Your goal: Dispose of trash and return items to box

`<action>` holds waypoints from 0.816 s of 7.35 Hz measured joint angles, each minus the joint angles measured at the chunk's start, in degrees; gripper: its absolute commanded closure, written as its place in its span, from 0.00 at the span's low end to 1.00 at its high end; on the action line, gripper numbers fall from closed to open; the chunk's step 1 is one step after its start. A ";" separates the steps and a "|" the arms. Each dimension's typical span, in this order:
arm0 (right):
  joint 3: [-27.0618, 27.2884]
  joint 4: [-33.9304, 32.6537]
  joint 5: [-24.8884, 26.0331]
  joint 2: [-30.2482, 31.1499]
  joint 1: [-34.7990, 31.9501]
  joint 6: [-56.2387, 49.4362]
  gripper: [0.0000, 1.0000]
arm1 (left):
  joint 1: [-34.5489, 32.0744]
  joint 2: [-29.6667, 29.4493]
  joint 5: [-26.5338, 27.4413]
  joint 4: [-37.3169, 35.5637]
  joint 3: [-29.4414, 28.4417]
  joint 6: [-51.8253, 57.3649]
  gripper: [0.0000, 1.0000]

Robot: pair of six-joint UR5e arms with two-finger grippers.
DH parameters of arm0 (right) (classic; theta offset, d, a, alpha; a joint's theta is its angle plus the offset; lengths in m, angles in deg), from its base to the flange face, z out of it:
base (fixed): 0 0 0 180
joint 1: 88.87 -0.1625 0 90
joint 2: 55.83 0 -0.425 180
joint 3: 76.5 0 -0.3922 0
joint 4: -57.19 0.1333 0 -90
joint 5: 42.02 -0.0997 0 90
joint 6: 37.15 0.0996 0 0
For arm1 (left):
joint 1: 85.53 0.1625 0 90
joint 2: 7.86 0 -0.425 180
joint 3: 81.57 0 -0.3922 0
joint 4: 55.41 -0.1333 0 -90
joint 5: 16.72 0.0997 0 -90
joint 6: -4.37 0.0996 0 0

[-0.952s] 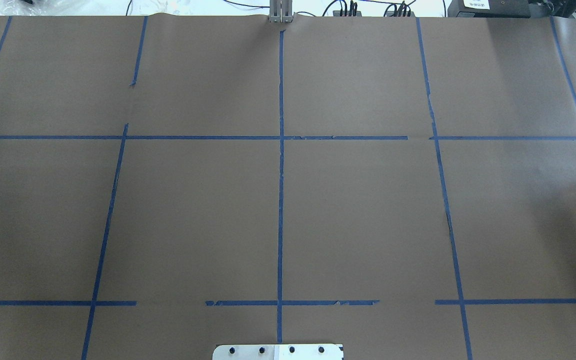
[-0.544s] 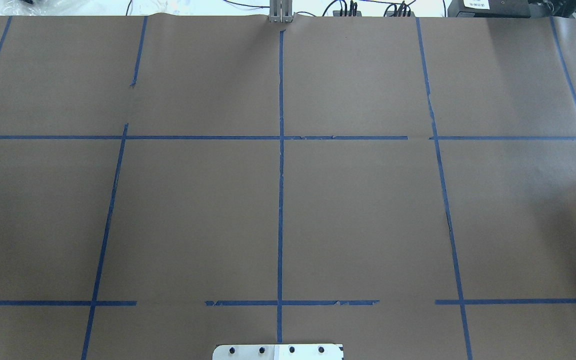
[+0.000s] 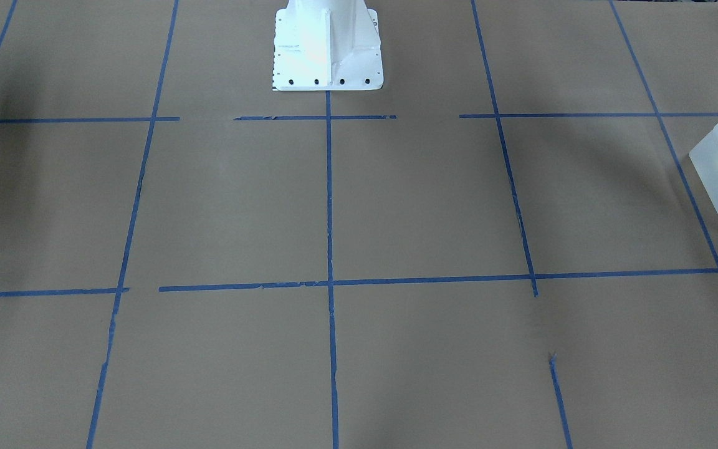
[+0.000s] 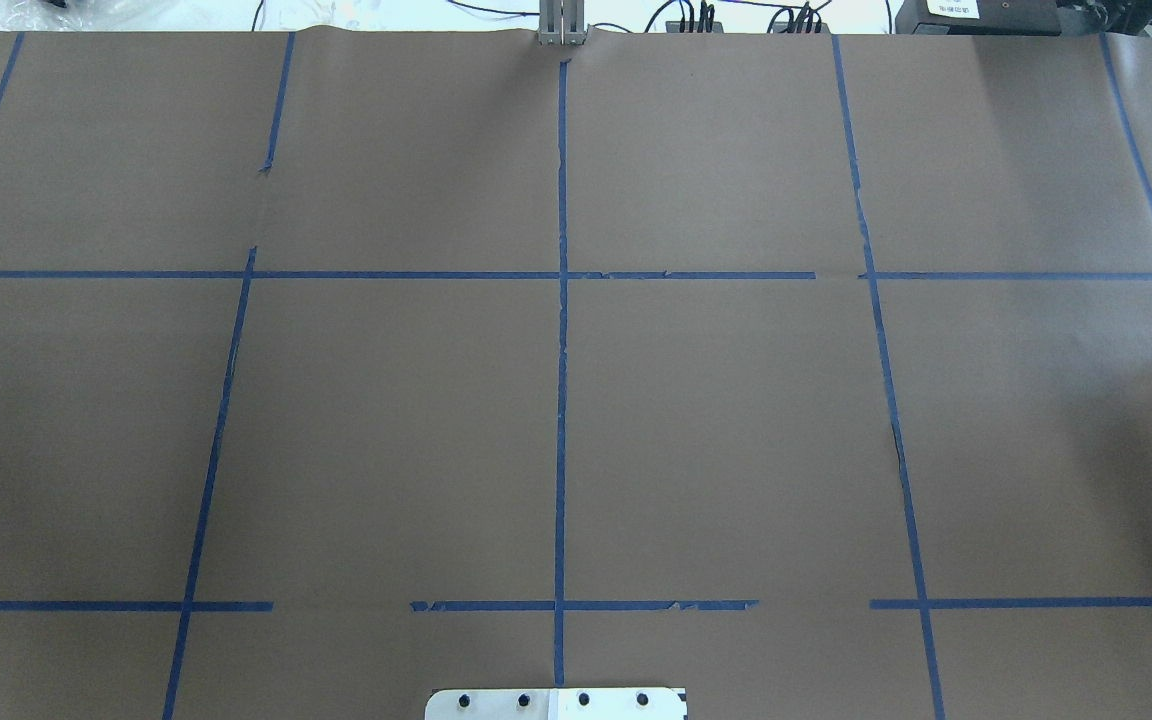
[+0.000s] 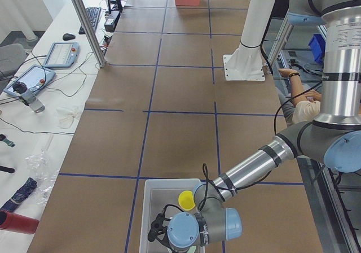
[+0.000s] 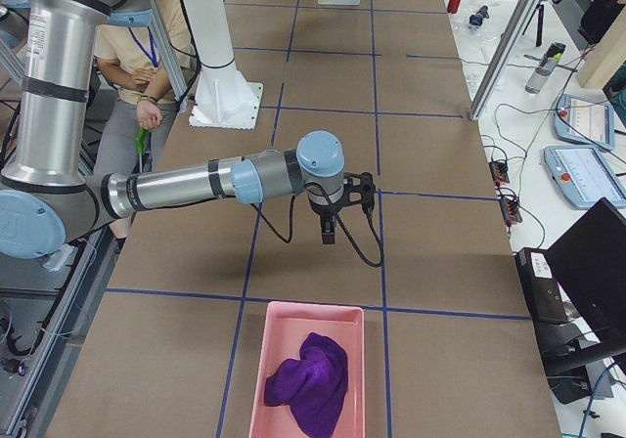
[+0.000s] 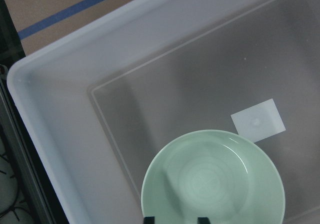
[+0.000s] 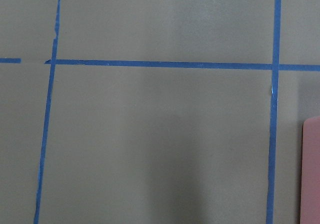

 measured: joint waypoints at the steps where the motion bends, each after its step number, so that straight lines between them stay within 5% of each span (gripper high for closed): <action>1: 0.04 0.28 1.19 -0.03 0.43 0.05 0.00 | -0.03 2.27 -1.41 -3.40 6.25 -3.45 0.00; 4: 0.79 2.15 4.16 -0.41 3.24 0.41 0.00 | 3.26 3.41 -2.31 -16.45 29.56 -19.28 0.00; 6: 0.92 3.91 6.81 -0.57 5.25 0.47 0.00 | 10.58 0.48 -2.54 -20.42 36.61 -30.04 0.00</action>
